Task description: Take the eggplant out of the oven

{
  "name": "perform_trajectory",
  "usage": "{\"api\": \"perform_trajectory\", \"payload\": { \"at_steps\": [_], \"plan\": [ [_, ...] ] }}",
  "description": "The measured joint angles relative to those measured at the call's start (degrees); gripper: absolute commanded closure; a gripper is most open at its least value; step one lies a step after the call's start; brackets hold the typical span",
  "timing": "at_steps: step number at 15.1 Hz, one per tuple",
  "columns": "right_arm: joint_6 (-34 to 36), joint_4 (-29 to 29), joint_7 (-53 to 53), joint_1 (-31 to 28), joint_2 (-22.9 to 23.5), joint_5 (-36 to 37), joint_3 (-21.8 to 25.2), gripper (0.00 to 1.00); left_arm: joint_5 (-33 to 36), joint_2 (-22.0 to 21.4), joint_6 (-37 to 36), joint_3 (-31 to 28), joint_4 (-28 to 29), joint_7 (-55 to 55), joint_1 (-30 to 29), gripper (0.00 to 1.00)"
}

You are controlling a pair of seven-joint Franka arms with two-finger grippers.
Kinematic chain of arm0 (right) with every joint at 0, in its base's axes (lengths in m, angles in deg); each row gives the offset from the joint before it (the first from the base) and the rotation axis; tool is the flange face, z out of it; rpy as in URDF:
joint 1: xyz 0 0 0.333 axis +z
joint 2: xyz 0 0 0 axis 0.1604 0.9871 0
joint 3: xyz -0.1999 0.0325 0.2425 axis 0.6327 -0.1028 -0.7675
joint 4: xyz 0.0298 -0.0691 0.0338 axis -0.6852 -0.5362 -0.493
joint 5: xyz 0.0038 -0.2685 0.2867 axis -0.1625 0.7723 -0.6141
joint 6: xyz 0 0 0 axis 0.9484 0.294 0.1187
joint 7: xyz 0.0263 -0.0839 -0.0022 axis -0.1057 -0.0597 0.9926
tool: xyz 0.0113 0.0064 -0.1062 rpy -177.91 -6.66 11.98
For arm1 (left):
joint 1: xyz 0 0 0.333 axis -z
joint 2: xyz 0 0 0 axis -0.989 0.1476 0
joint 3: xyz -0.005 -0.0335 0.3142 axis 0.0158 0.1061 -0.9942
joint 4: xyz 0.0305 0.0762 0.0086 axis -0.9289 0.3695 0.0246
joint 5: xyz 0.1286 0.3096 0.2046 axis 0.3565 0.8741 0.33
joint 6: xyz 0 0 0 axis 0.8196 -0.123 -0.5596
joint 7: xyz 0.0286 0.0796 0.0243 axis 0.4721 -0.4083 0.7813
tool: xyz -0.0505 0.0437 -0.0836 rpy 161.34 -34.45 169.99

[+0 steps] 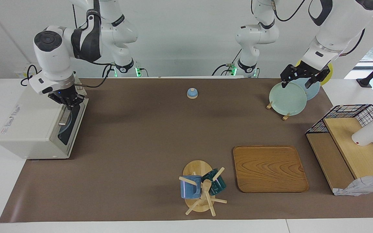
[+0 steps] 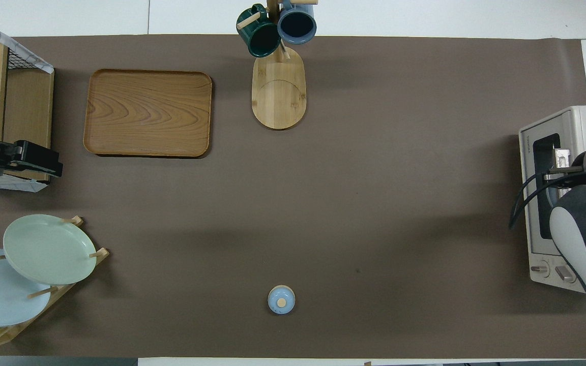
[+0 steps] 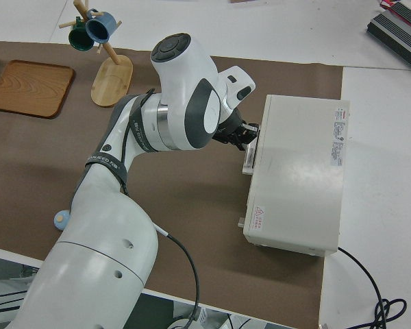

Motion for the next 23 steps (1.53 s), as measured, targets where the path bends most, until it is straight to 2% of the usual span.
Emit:
{"api": "perform_trajectory", "payload": {
  "at_steps": [9,17,20,23],
  "plan": [
    [-1.1,-1.0,2.5,-0.6,0.1,-0.7,-0.2,1.0,0.0,0.0,0.0,0.0,0.0,0.0,0.0,0.0],
    [-3.7,-2.9,2.5,0.5,1.2,-11.3,-1.1,1.0,0.0,0.0,0.0,0.0,0.0,0.0,0.0,0.0],
    [-7.3,-5.2,2.5,1.4,2.7,-15.5,-1.6,1.0,0.0,0.0,0.0,0.0,0.0,0.0,0.0,0.0],
    [-12.9,-8.4,1.7,2.4,4.1,-16.7,-2.4,1.0,0.0,0.0,0.0,0.0,0.0,0.0,0.0,0.0]
  ]
}}
